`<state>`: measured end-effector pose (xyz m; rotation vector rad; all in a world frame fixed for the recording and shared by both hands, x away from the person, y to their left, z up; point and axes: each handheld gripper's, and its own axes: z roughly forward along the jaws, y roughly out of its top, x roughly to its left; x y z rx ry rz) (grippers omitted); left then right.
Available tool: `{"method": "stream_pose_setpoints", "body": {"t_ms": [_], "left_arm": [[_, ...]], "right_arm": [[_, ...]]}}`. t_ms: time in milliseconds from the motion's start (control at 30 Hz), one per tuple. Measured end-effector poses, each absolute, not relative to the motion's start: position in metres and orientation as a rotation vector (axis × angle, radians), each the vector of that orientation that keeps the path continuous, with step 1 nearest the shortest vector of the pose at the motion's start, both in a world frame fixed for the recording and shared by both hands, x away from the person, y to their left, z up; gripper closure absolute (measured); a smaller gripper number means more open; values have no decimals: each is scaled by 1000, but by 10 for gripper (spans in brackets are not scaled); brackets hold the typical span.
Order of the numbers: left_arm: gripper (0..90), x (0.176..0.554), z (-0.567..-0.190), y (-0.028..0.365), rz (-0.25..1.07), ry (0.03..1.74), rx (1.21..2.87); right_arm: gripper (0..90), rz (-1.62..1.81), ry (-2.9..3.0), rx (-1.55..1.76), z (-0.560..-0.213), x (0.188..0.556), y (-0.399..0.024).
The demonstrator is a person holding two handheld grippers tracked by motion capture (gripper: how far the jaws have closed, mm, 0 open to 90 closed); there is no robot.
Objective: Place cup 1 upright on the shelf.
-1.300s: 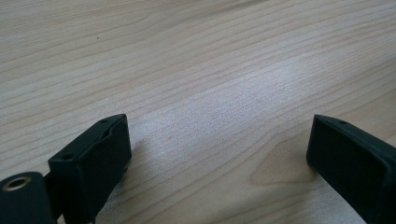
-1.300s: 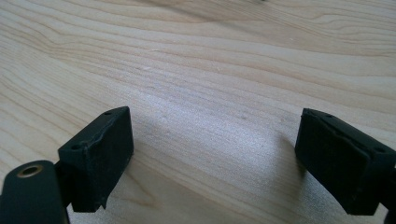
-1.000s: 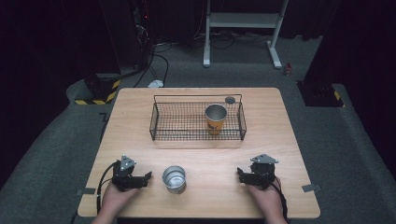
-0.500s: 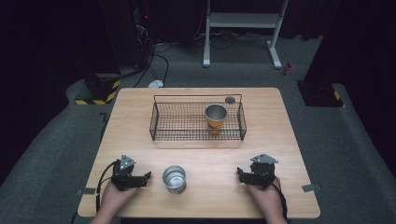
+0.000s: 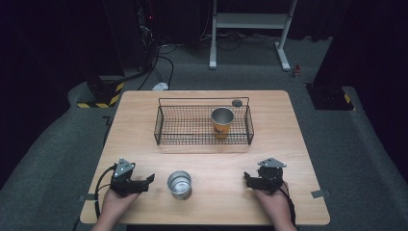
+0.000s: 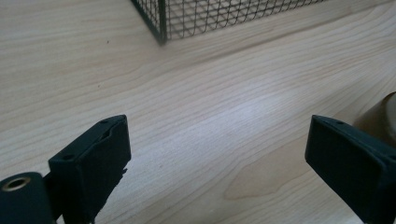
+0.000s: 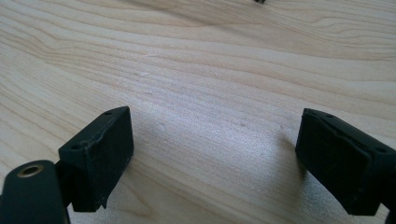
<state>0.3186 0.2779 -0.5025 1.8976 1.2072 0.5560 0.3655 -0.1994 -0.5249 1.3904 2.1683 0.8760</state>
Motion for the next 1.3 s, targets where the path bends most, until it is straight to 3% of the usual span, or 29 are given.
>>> {"method": "stream_pose_setpoints", "body": {"t_ms": [400,1300], "left_arm": [[81,311,-488,267,589,1106,1877],[80,301,-467,234,510,954,1818]], "right_arm": [[118,874,2163,1388,-525,365,-199],[123,874,2159,1392,-525,360,-200]]}}
